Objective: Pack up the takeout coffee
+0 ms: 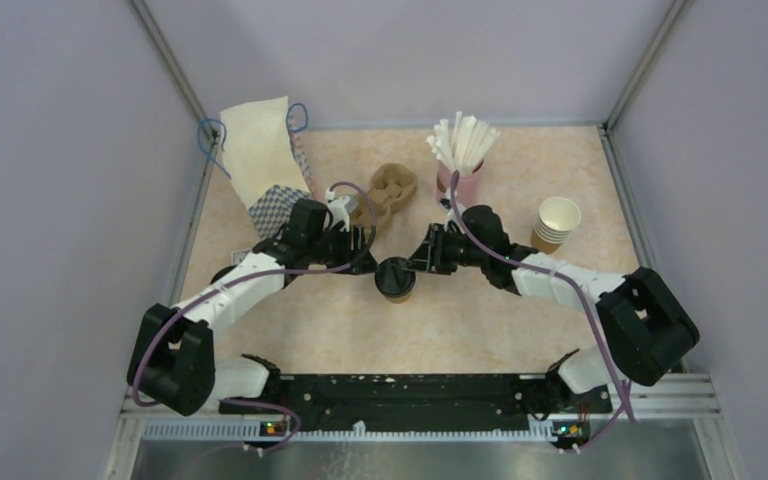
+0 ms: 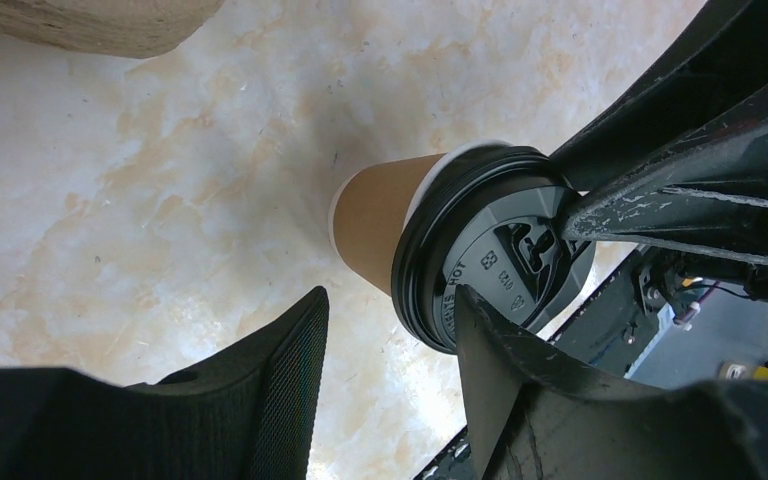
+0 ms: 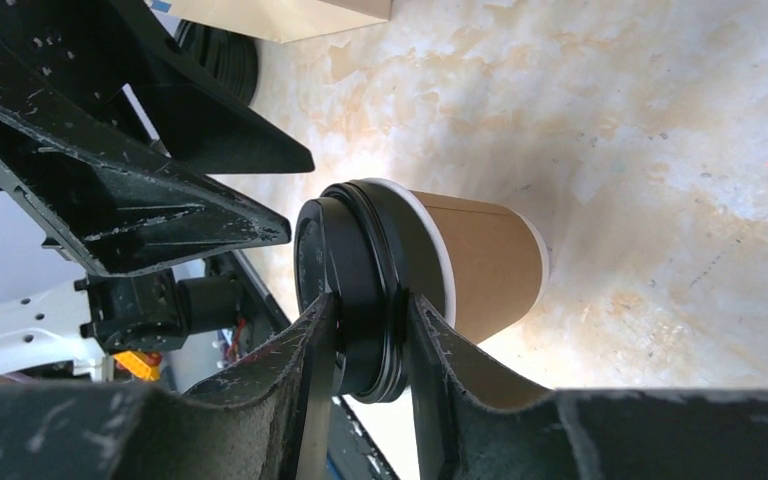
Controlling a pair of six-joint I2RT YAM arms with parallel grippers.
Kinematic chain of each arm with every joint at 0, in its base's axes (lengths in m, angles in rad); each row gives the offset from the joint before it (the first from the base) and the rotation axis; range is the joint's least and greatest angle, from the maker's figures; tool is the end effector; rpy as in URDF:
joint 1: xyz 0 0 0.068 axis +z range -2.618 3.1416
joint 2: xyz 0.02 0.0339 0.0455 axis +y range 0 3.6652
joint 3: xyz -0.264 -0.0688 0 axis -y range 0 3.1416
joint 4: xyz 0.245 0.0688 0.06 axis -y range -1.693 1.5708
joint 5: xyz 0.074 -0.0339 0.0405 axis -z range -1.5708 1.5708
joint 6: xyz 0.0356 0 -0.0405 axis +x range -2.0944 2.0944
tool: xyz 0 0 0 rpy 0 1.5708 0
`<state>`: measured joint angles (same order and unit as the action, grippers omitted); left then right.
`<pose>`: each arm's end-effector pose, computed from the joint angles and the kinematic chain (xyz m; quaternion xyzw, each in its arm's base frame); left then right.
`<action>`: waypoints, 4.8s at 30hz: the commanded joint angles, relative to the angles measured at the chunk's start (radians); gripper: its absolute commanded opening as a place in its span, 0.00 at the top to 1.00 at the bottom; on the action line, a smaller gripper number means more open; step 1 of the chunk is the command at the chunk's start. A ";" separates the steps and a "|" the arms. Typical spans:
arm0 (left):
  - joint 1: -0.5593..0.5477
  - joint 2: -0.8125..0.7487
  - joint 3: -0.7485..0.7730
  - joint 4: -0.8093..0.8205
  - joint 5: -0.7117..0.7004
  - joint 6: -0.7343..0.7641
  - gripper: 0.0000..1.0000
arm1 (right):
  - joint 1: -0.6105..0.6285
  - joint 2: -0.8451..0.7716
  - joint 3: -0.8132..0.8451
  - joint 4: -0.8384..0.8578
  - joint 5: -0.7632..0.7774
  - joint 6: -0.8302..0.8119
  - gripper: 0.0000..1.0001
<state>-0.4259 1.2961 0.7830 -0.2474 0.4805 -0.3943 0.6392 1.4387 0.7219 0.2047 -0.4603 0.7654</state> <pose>0.2371 -0.1256 0.2268 0.1079 0.8911 -0.3532 0.2639 0.2327 0.1927 0.2076 -0.0620 0.8460 0.4679 0.2481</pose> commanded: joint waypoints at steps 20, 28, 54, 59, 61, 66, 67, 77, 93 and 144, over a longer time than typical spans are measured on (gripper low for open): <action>0.004 -0.017 0.005 0.046 0.039 -0.014 0.44 | 0.004 -0.106 0.032 -0.063 0.108 -0.078 0.63; 0.005 0.017 0.017 0.063 0.056 -0.022 0.45 | 0.011 -0.175 0.061 -0.158 0.193 -0.199 0.54; 0.004 -0.023 0.037 0.010 -0.013 -0.008 0.45 | 0.300 -0.011 0.300 -0.402 0.567 -0.582 0.55; 0.004 -0.024 0.038 0.011 -0.011 -0.009 0.45 | 0.301 -0.009 0.294 -0.381 0.538 -0.592 0.56; 0.004 -0.023 0.037 0.011 -0.010 -0.008 0.45 | 0.301 -0.011 0.295 -0.375 0.532 -0.595 0.56; 0.004 -0.013 0.036 0.014 -0.004 -0.009 0.45 | 0.302 -0.005 0.288 -0.346 0.494 -0.620 0.58; 0.004 -0.012 0.035 0.017 0.000 -0.010 0.45 | 0.301 0.001 0.288 -0.346 0.488 -0.623 0.59; 0.004 -0.016 0.034 0.016 -0.003 -0.010 0.45 | 0.303 0.009 0.282 -0.349 0.512 -0.648 0.62; 0.004 -0.030 0.033 0.005 -0.005 -0.012 0.45 | 0.303 0.048 0.293 -0.370 0.490 -0.652 0.67; 0.003 0.033 0.037 0.071 0.055 -0.018 0.41 | 0.053 0.002 0.139 -0.116 0.156 -0.351 0.87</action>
<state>-0.4259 1.3224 0.8062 -0.2245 0.5343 -0.4210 0.6991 1.4277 0.8497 0.0395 -0.2874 0.4107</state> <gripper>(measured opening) 0.593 0.132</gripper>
